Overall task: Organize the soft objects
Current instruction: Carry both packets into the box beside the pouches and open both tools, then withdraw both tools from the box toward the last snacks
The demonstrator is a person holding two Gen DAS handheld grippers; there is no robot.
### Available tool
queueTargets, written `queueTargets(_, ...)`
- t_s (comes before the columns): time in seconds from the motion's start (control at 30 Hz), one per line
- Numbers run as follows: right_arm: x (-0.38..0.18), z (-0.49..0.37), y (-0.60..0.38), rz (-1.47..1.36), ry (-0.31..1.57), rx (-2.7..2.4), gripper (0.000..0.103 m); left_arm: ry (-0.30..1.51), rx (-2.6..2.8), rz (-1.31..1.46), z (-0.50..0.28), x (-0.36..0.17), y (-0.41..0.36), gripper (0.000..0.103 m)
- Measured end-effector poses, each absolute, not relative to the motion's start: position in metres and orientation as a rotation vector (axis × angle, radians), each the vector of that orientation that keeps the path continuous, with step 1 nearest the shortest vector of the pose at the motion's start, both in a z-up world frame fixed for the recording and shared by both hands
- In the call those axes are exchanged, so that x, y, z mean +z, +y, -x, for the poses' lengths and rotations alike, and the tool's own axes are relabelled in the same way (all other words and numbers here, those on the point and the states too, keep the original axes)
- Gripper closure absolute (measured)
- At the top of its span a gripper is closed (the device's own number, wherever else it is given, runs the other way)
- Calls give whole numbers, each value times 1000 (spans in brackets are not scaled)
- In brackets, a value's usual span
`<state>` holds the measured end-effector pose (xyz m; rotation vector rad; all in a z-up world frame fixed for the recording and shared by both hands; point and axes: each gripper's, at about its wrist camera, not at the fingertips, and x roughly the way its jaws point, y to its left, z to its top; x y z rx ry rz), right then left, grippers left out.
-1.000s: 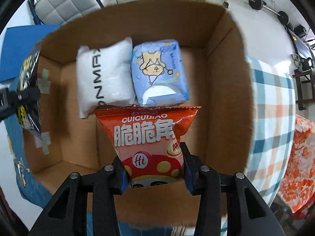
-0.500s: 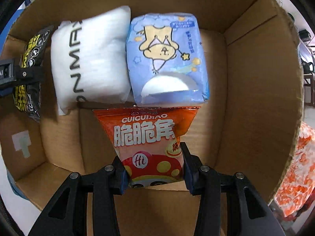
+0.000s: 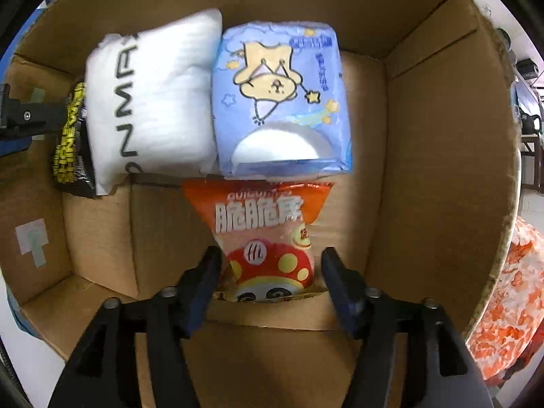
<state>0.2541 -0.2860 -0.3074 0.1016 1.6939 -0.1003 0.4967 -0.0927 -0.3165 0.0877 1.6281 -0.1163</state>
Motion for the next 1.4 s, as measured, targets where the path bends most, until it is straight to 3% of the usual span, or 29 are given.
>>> queueTargets(0.1, -298, -251, -287, -109, 1685, -92, 34, 1591, -132, -91, -486, -297, -91, 30)
queueTargets(0.2, -284, -244, -291, -126, 1668, -76, 24, 1527, -138, -83, -471, -276, -88, 21)
queueTargets(0.3, -261, -238, -289, -139, 1630, -65, 11, 1465, -144, -63, -451, -256, -84, 19)
queueTargets(0.4, -244, -226, -289, -158, 1590, -55, 3, 1409, -158, -19, -433, -240, -80, 0)
queueTargets(0.73, -185, -183, -283, -127, 1422, -85, 0, 1181, -120, -11, -367, -183, -67, 0)
queueTargets(1.4, -90, -95, -271, -138, 1214, -52, 0, 1006, -71, -90, -263, -120, -62, 0)
